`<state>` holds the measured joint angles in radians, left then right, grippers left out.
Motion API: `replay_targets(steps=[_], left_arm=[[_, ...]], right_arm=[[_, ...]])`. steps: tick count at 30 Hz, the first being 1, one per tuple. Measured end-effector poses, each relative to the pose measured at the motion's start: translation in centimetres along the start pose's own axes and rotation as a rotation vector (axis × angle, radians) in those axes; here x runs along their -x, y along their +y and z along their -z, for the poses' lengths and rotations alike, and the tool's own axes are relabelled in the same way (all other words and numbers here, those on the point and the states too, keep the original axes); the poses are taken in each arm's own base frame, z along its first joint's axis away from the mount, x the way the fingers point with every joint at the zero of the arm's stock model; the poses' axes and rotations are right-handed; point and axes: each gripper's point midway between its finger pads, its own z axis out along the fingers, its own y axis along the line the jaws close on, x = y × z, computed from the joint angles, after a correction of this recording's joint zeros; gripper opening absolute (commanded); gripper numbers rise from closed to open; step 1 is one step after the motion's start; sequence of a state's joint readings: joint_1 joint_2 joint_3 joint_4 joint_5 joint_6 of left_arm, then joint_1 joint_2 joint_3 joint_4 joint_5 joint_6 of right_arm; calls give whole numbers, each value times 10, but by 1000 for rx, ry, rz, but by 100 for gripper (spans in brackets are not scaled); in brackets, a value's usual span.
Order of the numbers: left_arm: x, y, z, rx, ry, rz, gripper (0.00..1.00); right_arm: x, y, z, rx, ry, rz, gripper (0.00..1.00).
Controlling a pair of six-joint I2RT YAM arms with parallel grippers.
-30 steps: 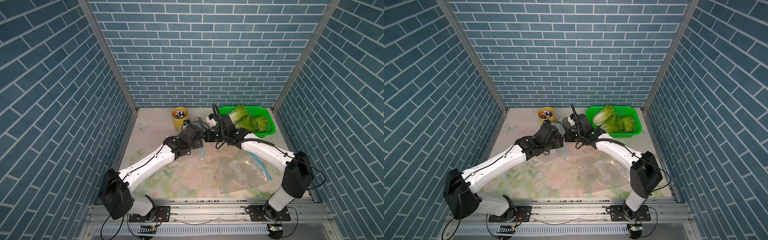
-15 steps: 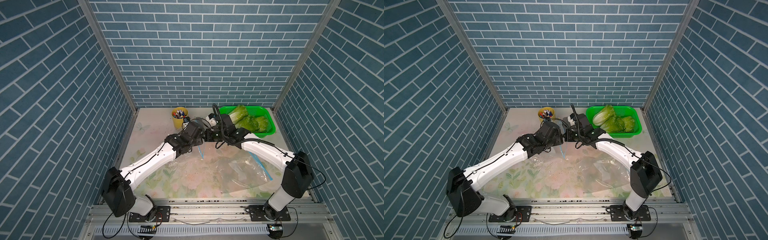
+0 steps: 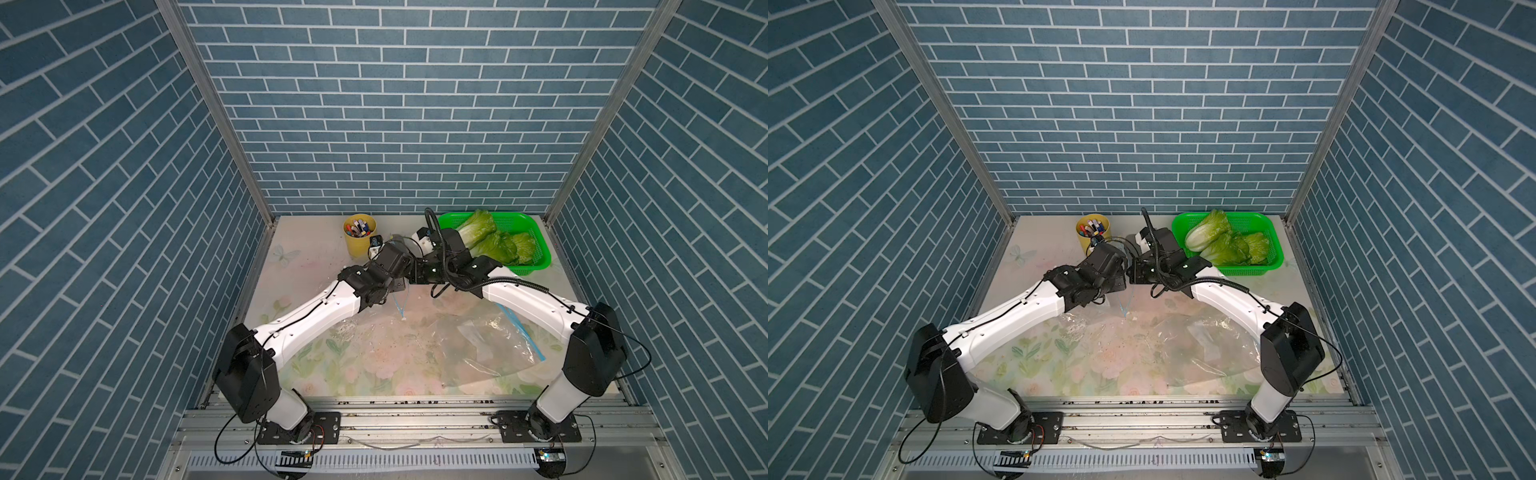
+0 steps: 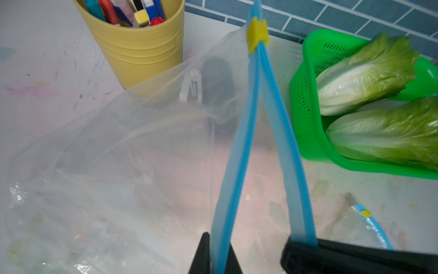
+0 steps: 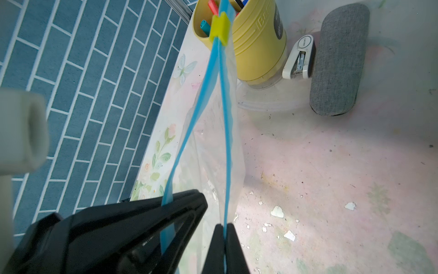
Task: Put the chinese cabbages into a zipper bag and zip it
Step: Open the zipper of the food storage bag at the center of the board.
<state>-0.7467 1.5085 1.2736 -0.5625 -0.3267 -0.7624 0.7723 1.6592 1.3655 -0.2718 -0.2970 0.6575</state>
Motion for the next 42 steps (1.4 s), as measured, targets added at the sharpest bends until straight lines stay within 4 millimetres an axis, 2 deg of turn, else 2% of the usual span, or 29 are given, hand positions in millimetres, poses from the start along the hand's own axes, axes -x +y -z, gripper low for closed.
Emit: replay_targets(steps=[5, 12, 15, 22, 31, 34, 38, 42], left_arm=[[4, 3, 6, -1, -19, -13, 0], [5, 3, 6, 0, -22, -38, 0], [6, 3, 8, -1, -23, -52, 0], [15, 13, 20, 6, -40, -83, 0], [38, 47, 52, 26, -73, -129, 0], [38, 52, 55, 27, -64, -133, 0], [29, 53, 49, 17, -34, -138, 0], [17, 53, 41, 5, -3, -142, 0]], right_arm=[[-4, -4, -2, -15, 13, -6, 0], [-16, -12, -4, -42, 64, -10, 18], [-22, -18, -8, -60, 93, -14, 29], [-28, -28, -11, -99, 110, -8, 30], [-36, -49, -25, -169, 123, -13, 31], [-36, -49, -28, -158, 126, -7, 36], [-34, -44, -29, -131, 117, 8, 39], [-32, -43, -29, -126, 113, 15, 50]])
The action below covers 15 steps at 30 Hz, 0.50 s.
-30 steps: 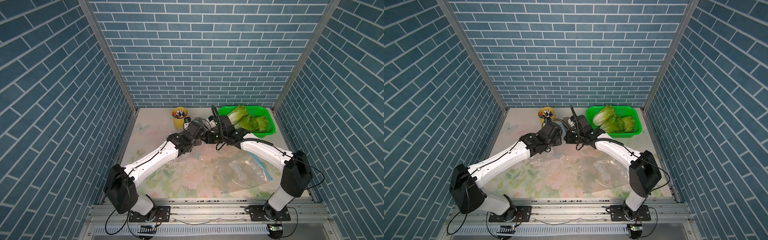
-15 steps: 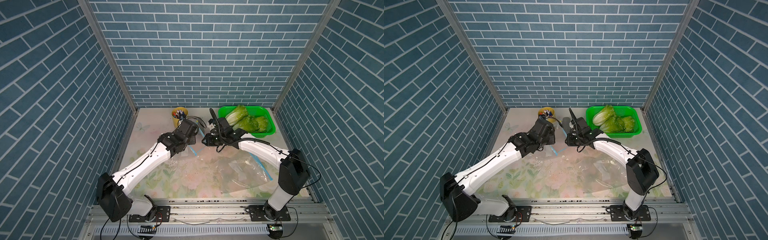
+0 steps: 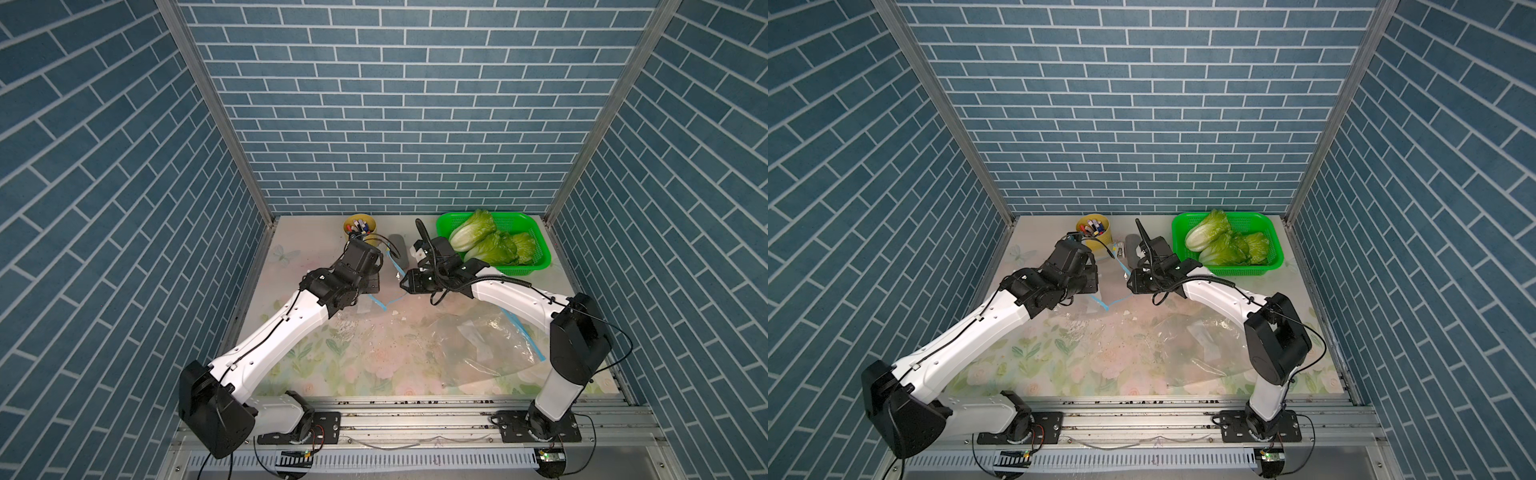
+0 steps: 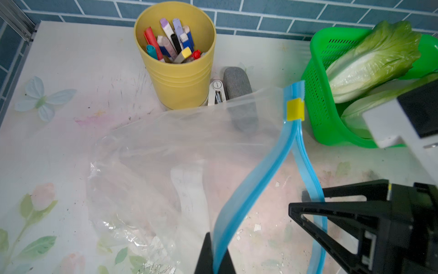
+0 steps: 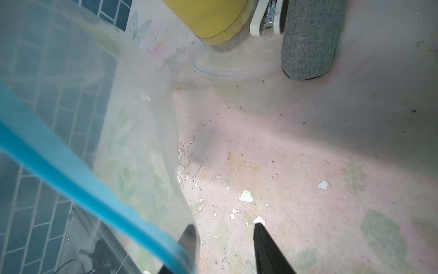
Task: Put the chinese cabbages into a zipper bag and zip it
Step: Open the zipper of the food storage bag at the center of the board.
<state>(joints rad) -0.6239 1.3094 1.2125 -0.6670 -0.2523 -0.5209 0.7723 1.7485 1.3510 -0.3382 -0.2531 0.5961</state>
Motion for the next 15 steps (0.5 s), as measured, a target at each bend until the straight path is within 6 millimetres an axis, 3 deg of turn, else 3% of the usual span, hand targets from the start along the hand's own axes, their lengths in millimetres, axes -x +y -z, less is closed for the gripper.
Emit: replay_targets(steps=[5, 9, 15], left_arm=[[-5, -4, -9, -12, 18, 0, 0], [-5, -7, -12, -23, 20, 0, 0], [-6, -10, -15, -32, 25, 0, 0]], right_arm=[[0, 1, 0, 6, 0, 11, 65], [2, 4, 5, 12, -10, 22, 71], [13, 17, 28, 44, -61, 37, 74]])
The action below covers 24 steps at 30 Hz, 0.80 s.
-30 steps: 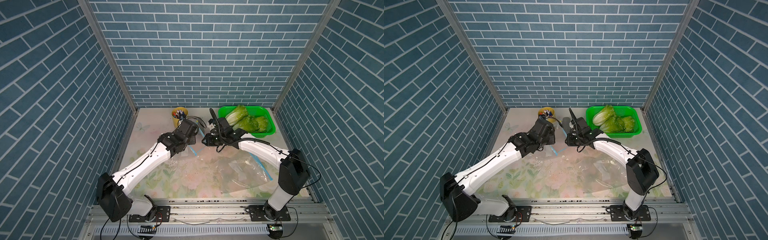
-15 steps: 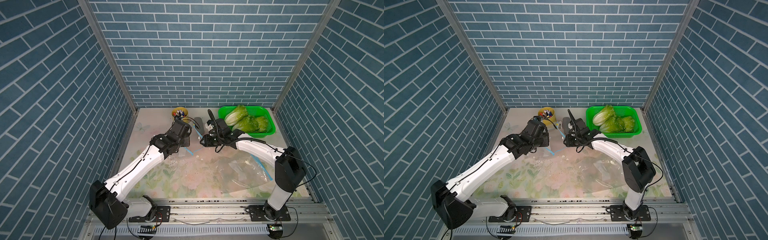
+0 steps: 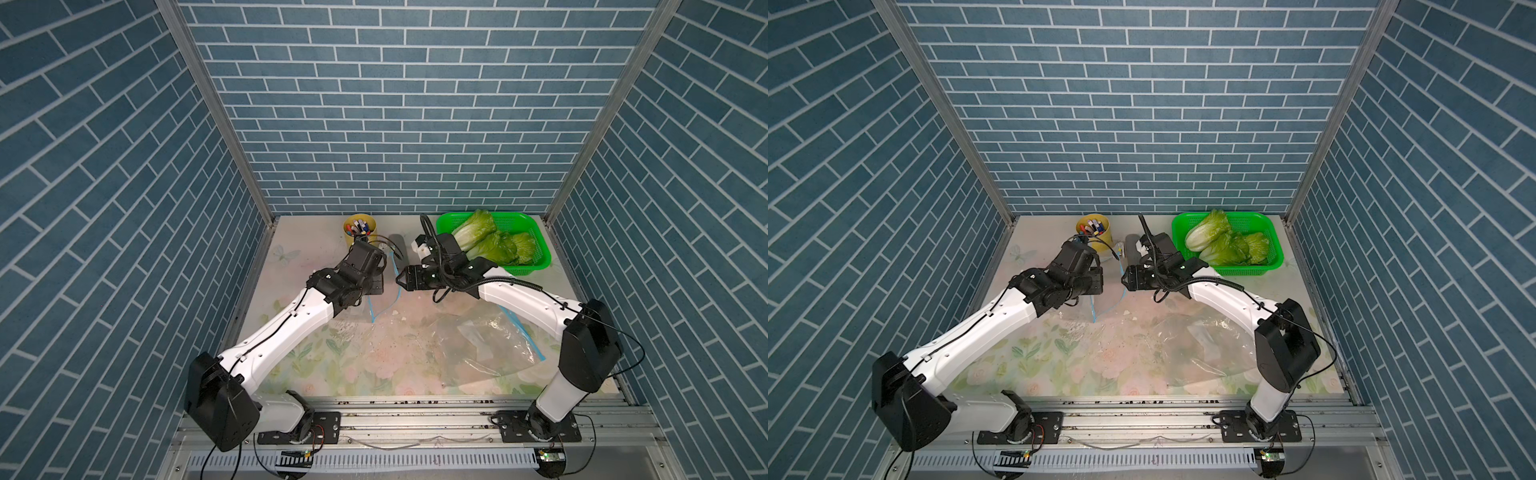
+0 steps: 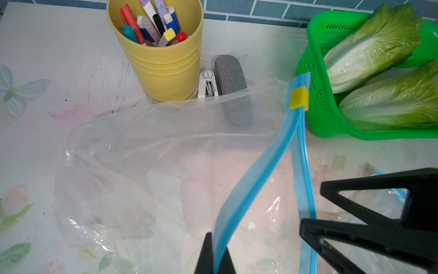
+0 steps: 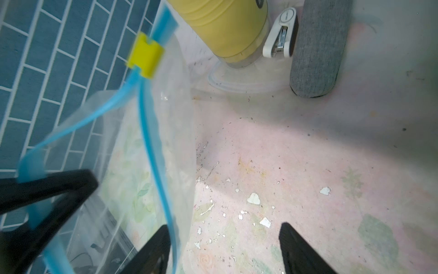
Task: Put the chinese cabbages into a zipper bag and zip it
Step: Open the zipper of the food storage bag at the center of the board, then pick up the Chinese cabbage from the basket.
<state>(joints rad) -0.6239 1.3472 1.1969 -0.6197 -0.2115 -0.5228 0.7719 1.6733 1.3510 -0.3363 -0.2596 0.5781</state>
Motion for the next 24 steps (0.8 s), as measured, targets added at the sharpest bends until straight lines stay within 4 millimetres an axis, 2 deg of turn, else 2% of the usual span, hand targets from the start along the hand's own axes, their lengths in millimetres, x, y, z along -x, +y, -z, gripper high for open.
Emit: replay_targets(steps=[6, 10, 13, 24], left_arm=[[0, -3, -3, -12, 2, 2, 0], [0, -4, -5, -16, 5, 2, 0], [-4, -6, -10, -15, 21, 0, 0], [-9, -10, -20, -21, 45, 13, 0]], right_arm=[[9, 4, 16, 20, -28, -2, 74], [17, -10, 30, -5, -46, -33, 78], [33, -33, 47, -42, -88, -75, 78], [90, -138, 120, -247, -260, -251, 81]])
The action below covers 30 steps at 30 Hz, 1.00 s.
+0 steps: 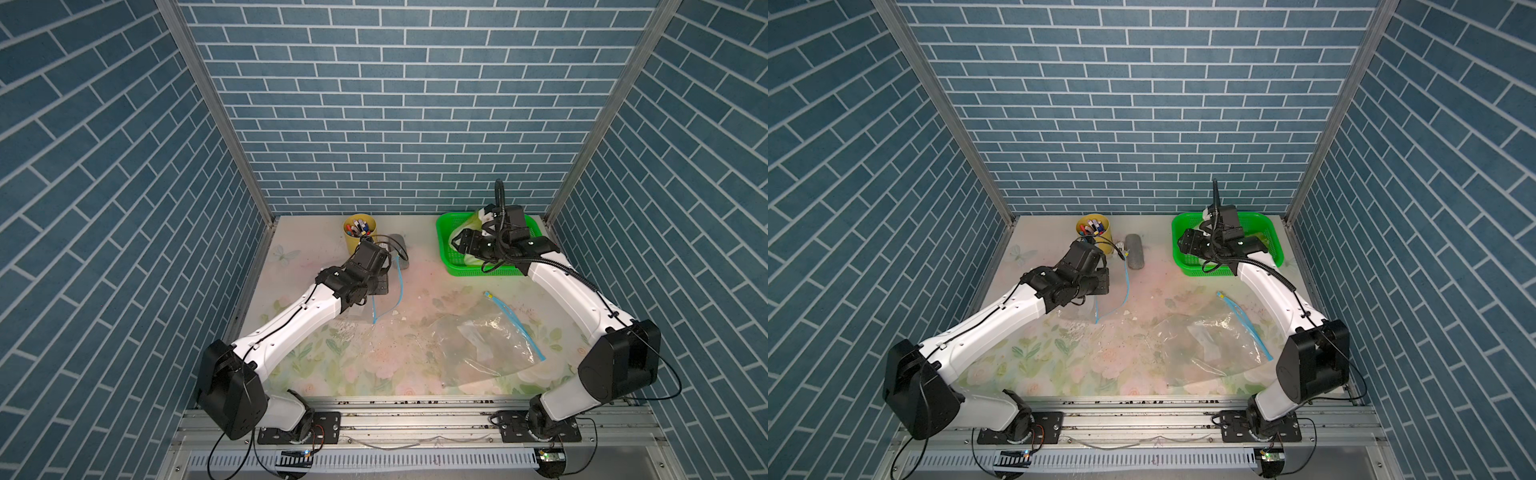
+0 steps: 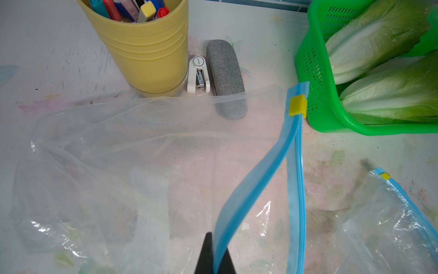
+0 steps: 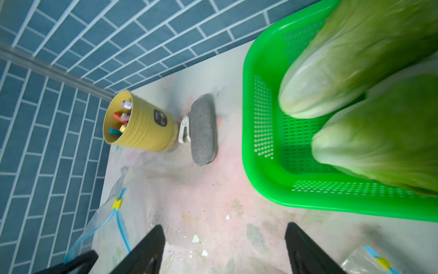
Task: Put the chinese cabbages into a zipper bag and zip it
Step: Pick up the Chinese cabbage from the basket.
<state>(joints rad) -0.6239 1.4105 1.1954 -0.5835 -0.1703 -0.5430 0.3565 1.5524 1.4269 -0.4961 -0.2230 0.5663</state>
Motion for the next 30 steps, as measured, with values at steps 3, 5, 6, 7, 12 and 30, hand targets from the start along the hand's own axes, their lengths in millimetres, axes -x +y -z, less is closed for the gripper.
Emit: replay_targets(steps=[3, 5, 6, 7, 12, 30], left_arm=[[-1, -1, -3, -3, 3, 8, 0], [-1, -2, -4, -5, 8, 11, 0], [-1, -3, -4, -8, 8, 14, 0], [-1, -3, -4, -10, 5, 17, 0], [1, -4, -4, -14, -1, 25, 0], [-1, -4, -6, -16, -3, 31, 0]], right_arm=[[20, -23, 10, -45, -43, -31, 81], [35, -38, 17, -75, -76, -45, 82], [41, -44, 20, -87, -88, -55, 82], [47, -52, 24, -101, -103, -65, 82], [61, -93, 27, -169, -118, -116, 86], [33, -151, -36, -132, 90, -176, 77]])
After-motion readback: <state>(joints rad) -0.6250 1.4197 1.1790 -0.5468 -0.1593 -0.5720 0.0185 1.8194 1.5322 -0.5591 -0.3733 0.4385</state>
